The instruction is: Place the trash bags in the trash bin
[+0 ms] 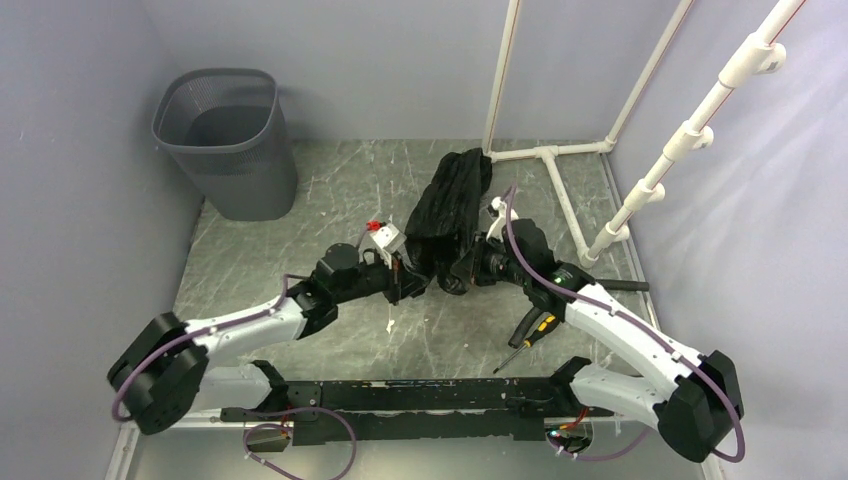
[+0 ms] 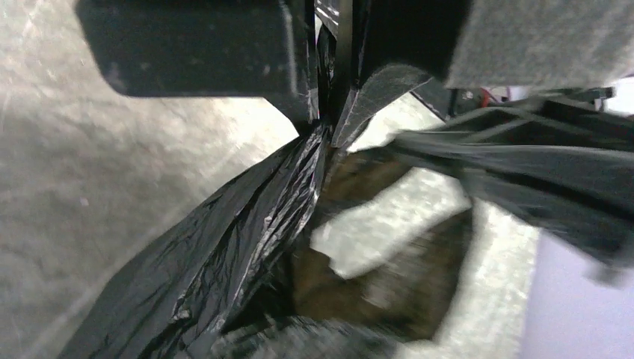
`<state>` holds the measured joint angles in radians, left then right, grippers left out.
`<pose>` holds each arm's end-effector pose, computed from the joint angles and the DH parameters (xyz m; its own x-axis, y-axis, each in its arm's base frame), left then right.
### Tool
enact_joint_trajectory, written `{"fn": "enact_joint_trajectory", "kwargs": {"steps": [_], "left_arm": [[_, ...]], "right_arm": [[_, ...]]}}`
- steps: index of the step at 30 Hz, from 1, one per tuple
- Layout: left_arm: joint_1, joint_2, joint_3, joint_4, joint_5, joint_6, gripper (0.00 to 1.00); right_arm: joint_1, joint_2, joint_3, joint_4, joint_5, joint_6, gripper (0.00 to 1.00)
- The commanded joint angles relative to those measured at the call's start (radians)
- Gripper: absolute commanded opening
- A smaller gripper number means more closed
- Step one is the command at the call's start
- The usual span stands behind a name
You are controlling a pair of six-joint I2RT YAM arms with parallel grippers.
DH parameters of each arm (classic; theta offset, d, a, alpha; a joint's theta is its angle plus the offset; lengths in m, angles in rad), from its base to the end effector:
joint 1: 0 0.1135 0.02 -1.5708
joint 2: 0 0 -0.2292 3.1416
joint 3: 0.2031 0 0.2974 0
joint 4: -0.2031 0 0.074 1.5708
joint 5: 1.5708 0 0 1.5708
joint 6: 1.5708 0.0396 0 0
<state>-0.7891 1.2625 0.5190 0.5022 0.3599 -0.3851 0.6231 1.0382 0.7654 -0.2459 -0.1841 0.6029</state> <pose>0.2108 -0.2322 0.1523 -0.4960 0.0007 -0.8683 0.7756 0.4498 -0.4428 0.2381 0.1800 0.2343 -0.7301 0.1618 -0.6639 -0.3506 0.7452 0.5672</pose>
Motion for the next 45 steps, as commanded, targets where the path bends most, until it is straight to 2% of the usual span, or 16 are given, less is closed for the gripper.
{"fn": "enact_joint_trajectory", "kwargs": {"steps": [1, 3, 4, 8, 10, 12, 16, 19, 24, 26, 32, 36, 40, 42, 44, 45], "left_arm": [[-0.002, -0.113, 0.051, -0.055, 0.032, -0.017, 0.03], [-0.002, -0.134, 0.066, -0.058, 0.068, -0.033, 0.03], [-0.002, -0.143, 0.068, -0.048, 0.082, -0.043, 0.03], [-0.007, -0.151, 0.104, -0.099, 0.098, -0.06, 0.03], [-0.021, -0.145, 0.128, -0.13, 0.06, -0.075, 0.03], [-0.046, -0.149, 0.181, -0.207, 0.014, -0.082, 0.02], [-0.101, -0.18, 0.27, -0.37, -0.124, -0.051, 0.03], [-0.104, -0.192, 0.28, -0.383, -0.184, -0.093, 0.03], [-0.114, -0.161, 0.326, -0.459, -0.221, -0.131, 0.03], [-0.115, -0.157, 0.354, -0.499, -0.242, -0.131, 0.02], [-0.115, -0.151, 0.413, -0.584, -0.251, -0.126, 0.02], [-0.116, -0.149, 0.456, -0.64, -0.267, -0.135, 0.02], [-0.114, -0.127, 0.511, -0.716, -0.277, -0.123, 0.02], [-0.114, -0.115, 0.529, -0.747, -0.301, -0.13, 0.02], [-0.1, -0.107, 0.524, -0.74, -0.324, -0.178, 0.03], [-0.085, -0.104, 0.527, -0.731, -0.314, -0.198, 0.02]], "right_arm": [[-0.002, -0.062, -0.089, 0.008, 0.062, 0.042, 0.18], [-0.002, -0.088, -0.13, 0.02, 0.079, 0.065, 0.21], [-0.002, -0.099, -0.152, 0.034, 0.087, 0.078, 0.26], [-0.002, -0.153, -0.256, 0.085, 0.171, 0.198, 0.47], [-0.002, -0.178, -0.303, 0.147, 0.181, 0.252, 0.64], [-0.002, -0.19, -0.348, 0.23, 0.201, 0.303, 0.71], [-0.002, -0.184, -0.417, 0.37, 0.236, 0.403, 0.75], [-0.002, -0.191, -0.47, 0.516, 0.192, 0.437, 0.76], [-0.002, -0.139, -0.415, 0.456, 0.023, 0.309, 0.83], [0.005, -0.119, -0.425, 0.44, -0.038, 0.291, 0.84], [0.084, -0.127, -0.582, 0.679, -0.04, 0.431, 0.8], [0.177, -0.106, -0.528, 0.629, 0.054, 0.455, 0.75], [0.199, -0.099, -0.505, 0.672, 0.097, 0.449, 0.53], [0.2, -0.113, -0.457, 0.629, 0.118, 0.41, 0.42], [0.199, -0.116, -0.391, 0.521, 0.171, 0.39, 0.39], [0.199, -0.109, -0.35, 0.426, 0.229, 0.401, 0.42]]}}
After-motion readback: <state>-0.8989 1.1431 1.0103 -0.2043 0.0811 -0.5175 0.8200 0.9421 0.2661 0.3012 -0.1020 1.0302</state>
